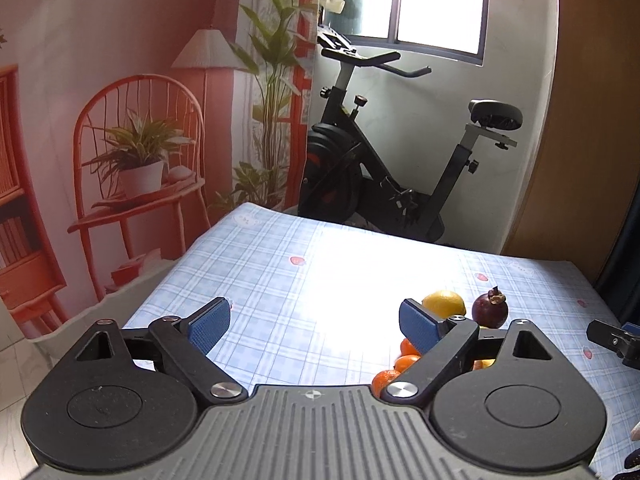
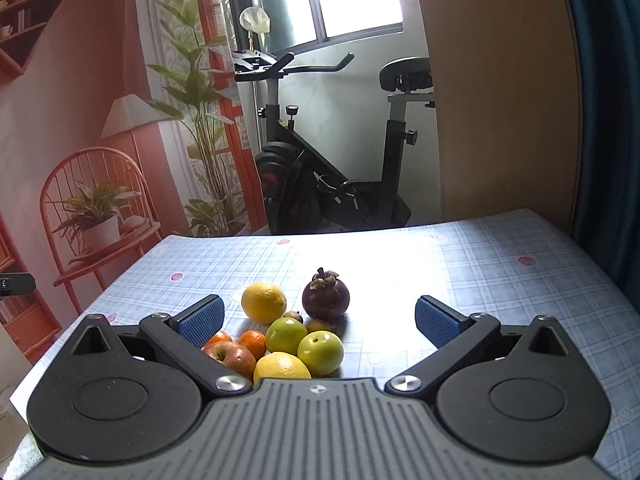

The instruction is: Organize fruits

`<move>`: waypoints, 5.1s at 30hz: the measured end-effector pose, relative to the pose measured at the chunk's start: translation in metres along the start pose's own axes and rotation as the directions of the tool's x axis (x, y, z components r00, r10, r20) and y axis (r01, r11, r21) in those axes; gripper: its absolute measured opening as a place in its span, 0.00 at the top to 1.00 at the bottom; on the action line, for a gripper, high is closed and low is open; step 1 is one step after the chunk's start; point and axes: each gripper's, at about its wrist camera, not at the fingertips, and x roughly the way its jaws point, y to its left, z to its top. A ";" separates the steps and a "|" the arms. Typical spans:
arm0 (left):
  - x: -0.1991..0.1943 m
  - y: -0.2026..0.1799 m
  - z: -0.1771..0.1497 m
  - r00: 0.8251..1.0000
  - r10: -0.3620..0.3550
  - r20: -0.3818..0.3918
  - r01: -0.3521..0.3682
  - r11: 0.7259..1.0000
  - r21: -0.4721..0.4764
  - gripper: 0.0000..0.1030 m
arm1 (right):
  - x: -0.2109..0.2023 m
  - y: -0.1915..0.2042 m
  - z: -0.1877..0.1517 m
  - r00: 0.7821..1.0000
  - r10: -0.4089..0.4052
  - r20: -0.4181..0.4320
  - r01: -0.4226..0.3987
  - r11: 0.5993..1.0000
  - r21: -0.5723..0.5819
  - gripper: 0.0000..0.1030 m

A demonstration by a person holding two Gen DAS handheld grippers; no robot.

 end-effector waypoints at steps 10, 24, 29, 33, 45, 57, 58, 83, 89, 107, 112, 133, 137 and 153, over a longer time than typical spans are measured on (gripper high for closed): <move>0.047 -0.016 -0.014 0.992 -0.113 -0.063 0.113 0.994 0.003 0.16 | 0.044 0.006 -0.024 0.993 -0.005 -0.116 -0.009 0.992 -0.123 0.01; 0.091 -0.056 -0.015 0.961 -0.233 -0.151 0.245 0.968 0.061 0.32 | 0.073 0.005 -0.039 0.974 0.085 -0.209 -0.119 0.981 -0.154 0.12; 0.099 -0.058 -0.007 0.953 -0.238 -0.188 0.255 0.964 0.072 0.32 | 0.076 0.015 -0.033 0.968 0.129 -0.214 -0.167 0.972 -0.167 0.15; 0.099 -0.055 0.005 0.962 -0.215 -0.168 0.231 0.970 0.081 0.32 | 0.084 0.033 -0.023 0.954 0.194 -0.231 -0.244 0.946 -0.215 0.20; 0.122 -0.049 -0.007 0.924 -0.259 -0.283 0.285 0.957 0.057 0.43 | 0.126 0.073 -0.028 0.888 0.274 -0.370 -0.394 0.869 -0.301 0.32; 0.140 -0.058 -0.025 0.834 -0.416 -0.361 0.435 0.900 -0.034 0.60 | 0.139 0.087 -0.035 0.885 0.234 -0.403 -0.395 0.836 -0.382 0.34; 0.141 -0.059 -0.026 0.827 -0.426 -0.368 0.443 0.895 -0.041 0.60 | 0.139 0.086 -0.035 0.883 0.235 -0.405 -0.398 0.833 -0.384 0.35; 0.152 -0.064 -0.028 0.771 -0.486 -0.410 0.480 0.868 -0.126 0.64 | 0.132 0.083 -0.035 0.887 0.263 -0.380 -0.403 0.841 -0.360 0.36; 0.143 -0.062 -0.022 0.778 -0.488 -0.395 0.483 0.867 -0.122 0.64 | 0.126 0.086 -0.030 0.894 0.269 -0.358 -0.398 0.842 -0.364 0.36; 0.085 -0.050 -0.035 0.772 -0.490 -0.404 0.499 0.862 -0.090 0.64 | 0.073 0.103 -0.042 0.887 0.291 -0.359 -0.419 0.834 -0.359 0.36; 0.084 -0.044 -0.054 0.766 -0.475 -0.434 0.489 0.868 -0.088 0.64 | 0.071 0.108 -0.062 0.877 0.287 -0.384 -0.426 0.836 -0.347 0.36; 0.102 -0.038 -0.053 0.799 -0.442 -0.407 0.447 0.890 -0.088 0.63 | 0.089 0.112 -0.067 0.893 0.294 -0.341 -0.415 0.831 -0.370 0.36; 0.103 -0.039 -0.053 0.805 -0.435 -0.404 0.441 0.894 -0.083 0.63 | 0.090 0.115 -0.068 0.895 0.286 -0.342 -0.410 0.830 -0.378 0.36; 0.080 0.008 -0.034 0.888 -0.365 -0.280 0.340 0.930 -0.138 0.63 | 0.077 0.101 -0.054 0.886 0.310 -0.343 -0.418 0.854 -0.308 0.35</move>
